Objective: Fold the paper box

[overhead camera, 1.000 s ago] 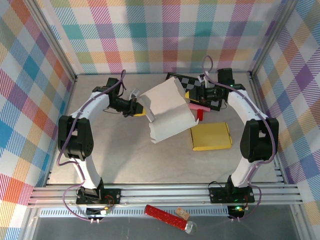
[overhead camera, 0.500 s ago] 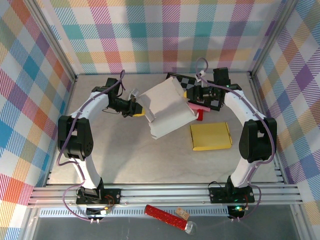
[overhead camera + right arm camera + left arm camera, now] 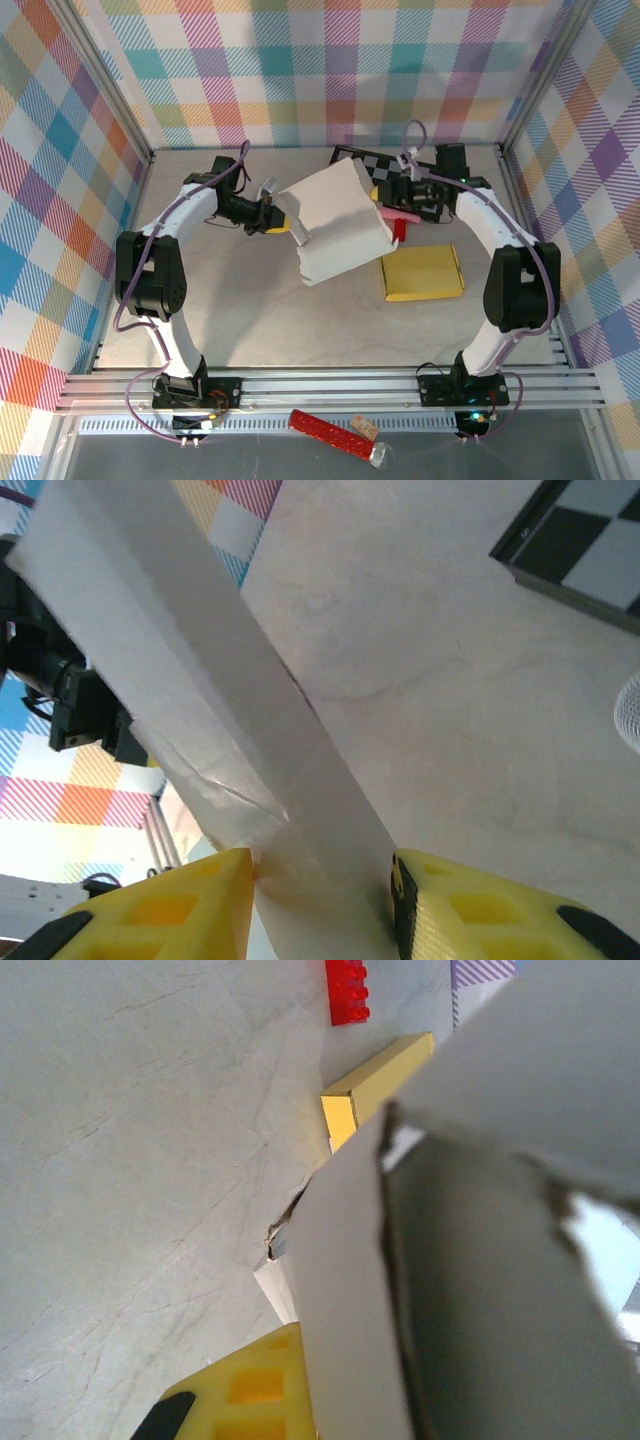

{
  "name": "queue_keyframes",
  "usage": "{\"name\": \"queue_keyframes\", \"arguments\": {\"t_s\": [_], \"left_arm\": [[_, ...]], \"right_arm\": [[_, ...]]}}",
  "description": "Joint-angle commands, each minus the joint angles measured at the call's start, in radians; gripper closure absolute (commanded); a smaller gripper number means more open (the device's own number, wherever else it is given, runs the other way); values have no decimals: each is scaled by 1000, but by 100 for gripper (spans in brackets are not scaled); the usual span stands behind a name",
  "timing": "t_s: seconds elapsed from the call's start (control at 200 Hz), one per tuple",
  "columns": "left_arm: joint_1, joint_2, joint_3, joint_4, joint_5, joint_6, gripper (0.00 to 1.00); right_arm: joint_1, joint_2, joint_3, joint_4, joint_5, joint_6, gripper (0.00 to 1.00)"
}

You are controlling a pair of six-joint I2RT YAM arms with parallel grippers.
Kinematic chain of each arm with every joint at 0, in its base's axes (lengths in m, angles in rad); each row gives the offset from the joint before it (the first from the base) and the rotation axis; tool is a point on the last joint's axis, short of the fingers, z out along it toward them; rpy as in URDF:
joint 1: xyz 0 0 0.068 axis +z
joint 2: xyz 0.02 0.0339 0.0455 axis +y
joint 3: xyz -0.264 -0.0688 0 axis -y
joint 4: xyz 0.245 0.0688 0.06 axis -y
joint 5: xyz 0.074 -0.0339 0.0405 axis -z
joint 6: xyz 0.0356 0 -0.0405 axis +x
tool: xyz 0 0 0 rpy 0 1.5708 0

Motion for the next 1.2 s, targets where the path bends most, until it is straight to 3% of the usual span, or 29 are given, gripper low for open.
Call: {"name": "queue_keyframes", "arguments": {"t_s": [0.0,0.205,0.41,0.73,1.195], "left_arm": [[7,-17,15,21,56,-2,100],[7,-12,21,18,60,-2,100],[5,-14,22,6,59,10,100],[-2,-16,32,-13,53,30,100],[-6,-23,54,-54,-3,68,100]], "right_arm": [[-20,-44,-21,42,-93,18,57],[-26,-40,-58,51,-96,10,58],[-23,7,22,40,-108,10,58],[18,91,124,-50,-97,-54,68],[56,112,169,-129,61,-121,71]]}}
